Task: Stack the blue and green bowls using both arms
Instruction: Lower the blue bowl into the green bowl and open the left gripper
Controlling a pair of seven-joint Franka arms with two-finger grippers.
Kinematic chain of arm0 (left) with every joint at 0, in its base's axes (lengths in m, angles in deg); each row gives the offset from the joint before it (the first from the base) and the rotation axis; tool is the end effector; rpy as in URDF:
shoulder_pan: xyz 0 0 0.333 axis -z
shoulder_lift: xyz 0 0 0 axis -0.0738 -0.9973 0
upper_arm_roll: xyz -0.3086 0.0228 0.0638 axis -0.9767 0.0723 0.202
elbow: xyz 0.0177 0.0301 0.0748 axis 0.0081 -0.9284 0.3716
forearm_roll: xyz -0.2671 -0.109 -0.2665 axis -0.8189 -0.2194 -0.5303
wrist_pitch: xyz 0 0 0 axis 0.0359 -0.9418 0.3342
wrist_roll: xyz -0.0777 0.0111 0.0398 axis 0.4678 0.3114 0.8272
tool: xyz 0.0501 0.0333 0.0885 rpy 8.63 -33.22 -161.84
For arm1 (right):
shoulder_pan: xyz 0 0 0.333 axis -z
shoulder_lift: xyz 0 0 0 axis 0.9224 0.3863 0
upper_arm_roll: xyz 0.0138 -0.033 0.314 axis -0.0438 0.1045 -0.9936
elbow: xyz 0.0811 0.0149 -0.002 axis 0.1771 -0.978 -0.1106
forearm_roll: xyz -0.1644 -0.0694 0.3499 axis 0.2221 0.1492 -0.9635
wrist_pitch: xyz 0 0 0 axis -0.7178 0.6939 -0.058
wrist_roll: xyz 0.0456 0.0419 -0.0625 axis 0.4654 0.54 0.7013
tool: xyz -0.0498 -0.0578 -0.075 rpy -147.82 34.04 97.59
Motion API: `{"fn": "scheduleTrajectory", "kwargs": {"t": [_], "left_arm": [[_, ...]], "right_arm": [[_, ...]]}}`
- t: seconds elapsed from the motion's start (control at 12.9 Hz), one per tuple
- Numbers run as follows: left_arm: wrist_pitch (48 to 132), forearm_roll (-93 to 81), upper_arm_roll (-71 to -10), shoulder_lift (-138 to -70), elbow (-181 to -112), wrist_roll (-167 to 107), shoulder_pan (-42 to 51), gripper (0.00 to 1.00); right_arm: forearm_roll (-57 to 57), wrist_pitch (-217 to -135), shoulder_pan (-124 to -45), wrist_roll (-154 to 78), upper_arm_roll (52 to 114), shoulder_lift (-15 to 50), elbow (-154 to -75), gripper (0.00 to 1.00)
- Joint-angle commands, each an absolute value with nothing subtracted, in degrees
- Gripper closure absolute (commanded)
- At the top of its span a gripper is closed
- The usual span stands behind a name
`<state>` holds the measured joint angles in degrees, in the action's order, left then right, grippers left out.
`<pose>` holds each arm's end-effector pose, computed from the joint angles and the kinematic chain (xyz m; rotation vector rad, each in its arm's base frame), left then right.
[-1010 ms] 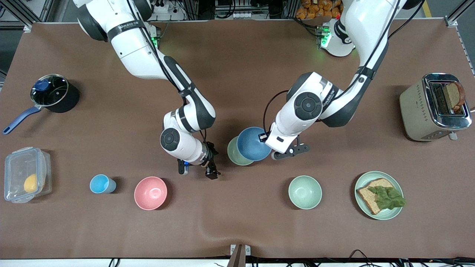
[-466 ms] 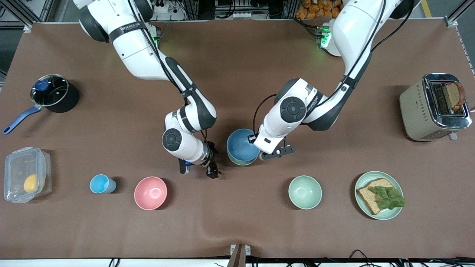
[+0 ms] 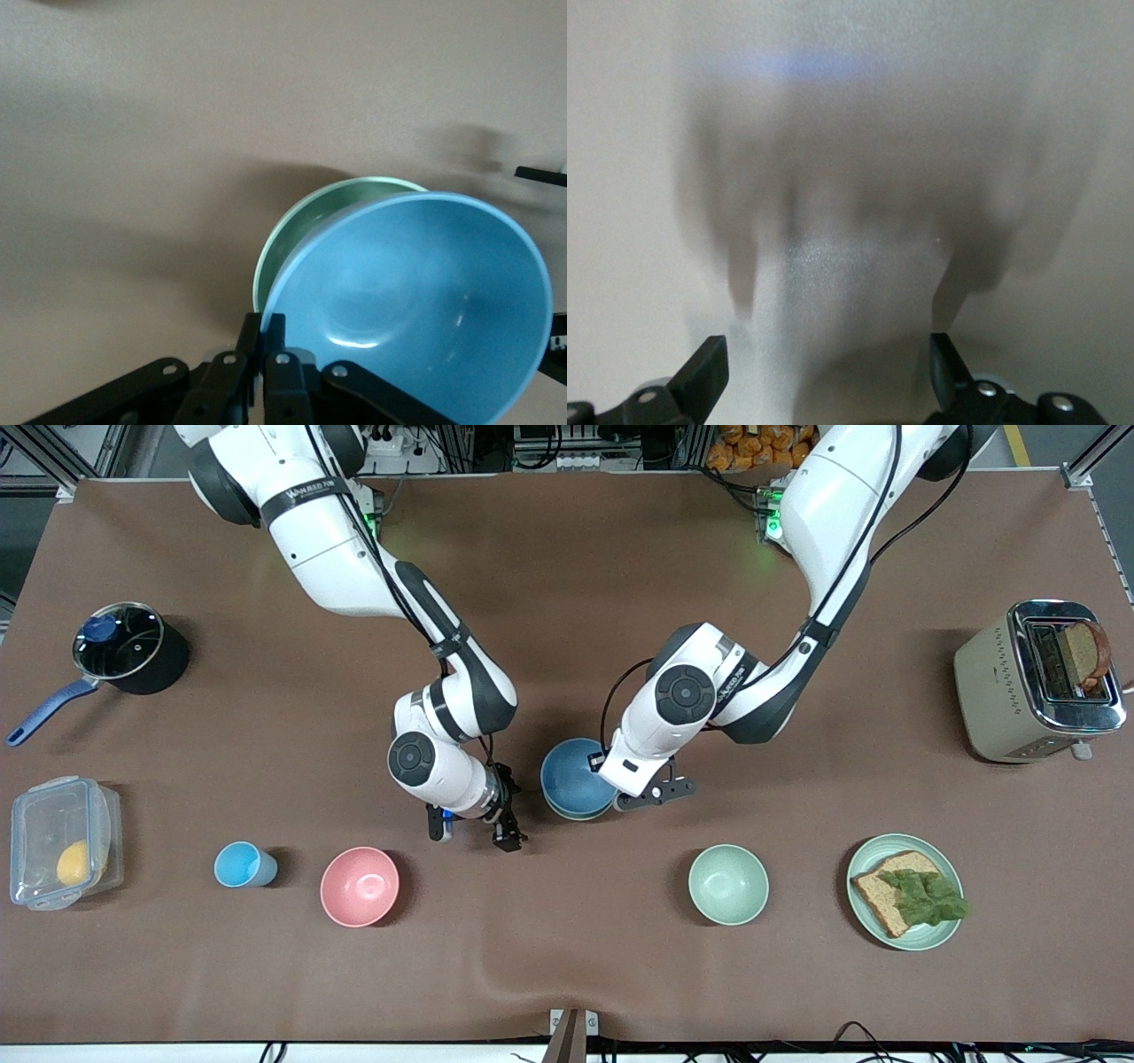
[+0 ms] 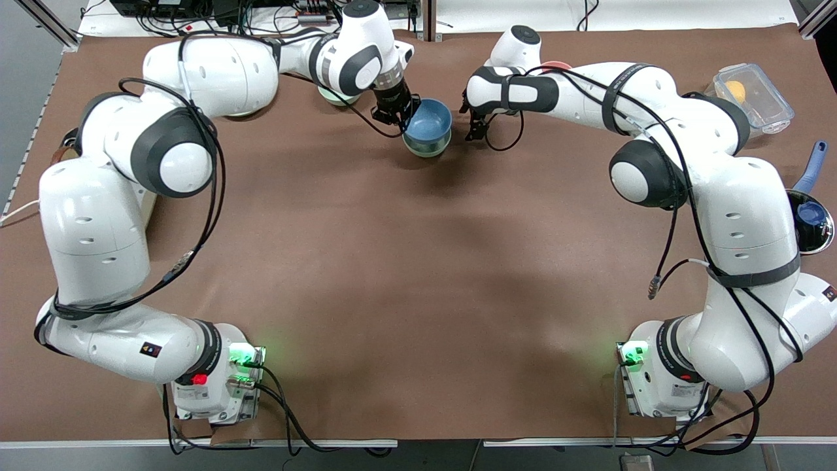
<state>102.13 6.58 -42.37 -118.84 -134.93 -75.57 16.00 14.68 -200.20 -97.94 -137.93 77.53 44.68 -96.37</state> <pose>0.5715 -0.4283 0.2663 2.9530 0.3688 -0.1176 0.6359 0.3790 0.1773 -2.2066 1.8644 0.2637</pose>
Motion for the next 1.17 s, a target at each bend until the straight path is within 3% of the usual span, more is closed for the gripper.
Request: {"fn": "scheduleTrajectory", "kwargs": {"t": [0.0,0.85,0.93,1.01,1.09], "left_arm": [[102.7,8.31,-41.11,-120.44,-133.45,-77.29,17.65,1.0],[105.95,8.84,-39.7,-122.73,-133.45,-77.29,19.41,1.0],[105.95,8.84,-39.61,-122.99,-133.45,-77.29,19.41,0.94],[105.95,8.84,-39.61,-122.99,-133.54,-77.29,19.32,0.79],[105.95,8.84,-39.61,-122.99,-133.54,-77.29,19.32,0.51]], "right_arm": [[16.02,-199.85,-97.68,-138.37,77.18,45.53,-95.13,0.0],[15.76,-199.85,-97.68,-138.81,77.18,45.53,-95.13,0.0],[15.58,-199.85,-97.68,-138.81,77.18,45.53,-95.13,0.0],[15.32,-199.85,-97.51,-138.9,77.18,45.53,-95.13,0.0],[15.32,-199.85,-97.59,-139.07,77.18,45.53,-95.13,0.0]]}}
